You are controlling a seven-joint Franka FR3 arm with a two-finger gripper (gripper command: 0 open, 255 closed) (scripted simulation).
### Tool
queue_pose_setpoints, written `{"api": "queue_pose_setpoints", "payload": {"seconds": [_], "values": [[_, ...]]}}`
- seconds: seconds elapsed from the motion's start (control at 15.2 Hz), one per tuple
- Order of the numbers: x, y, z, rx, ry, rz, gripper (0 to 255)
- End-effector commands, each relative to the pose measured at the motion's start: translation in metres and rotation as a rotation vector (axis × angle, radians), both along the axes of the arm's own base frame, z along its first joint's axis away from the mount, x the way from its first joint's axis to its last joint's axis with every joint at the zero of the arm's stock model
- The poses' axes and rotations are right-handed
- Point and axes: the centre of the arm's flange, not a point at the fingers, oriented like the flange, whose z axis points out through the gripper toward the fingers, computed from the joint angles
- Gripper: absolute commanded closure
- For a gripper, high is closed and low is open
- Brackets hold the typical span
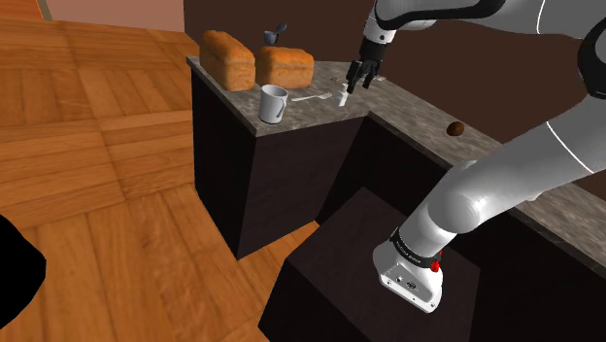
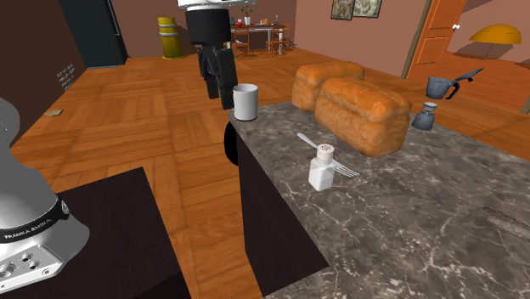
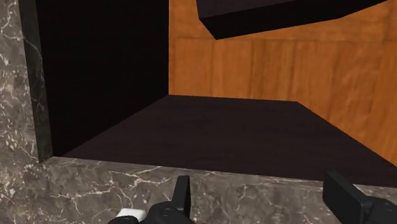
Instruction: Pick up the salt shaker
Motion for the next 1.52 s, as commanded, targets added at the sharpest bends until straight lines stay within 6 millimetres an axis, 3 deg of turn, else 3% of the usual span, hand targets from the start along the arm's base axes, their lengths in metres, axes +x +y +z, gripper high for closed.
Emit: {"api": "queue_pose_setpoints", "payload": {"seconds": [0.0,0.92,1.45], "values": [[0.016,-0.021,-0.009,-0.004,-0.009,-0.011,0],[0.104,-0.168,-0.059,-0.019,-0.070,-0.084,0],[0.107,-0.173,-0.097,-0.020,-0.072,-0.087,0]]}}
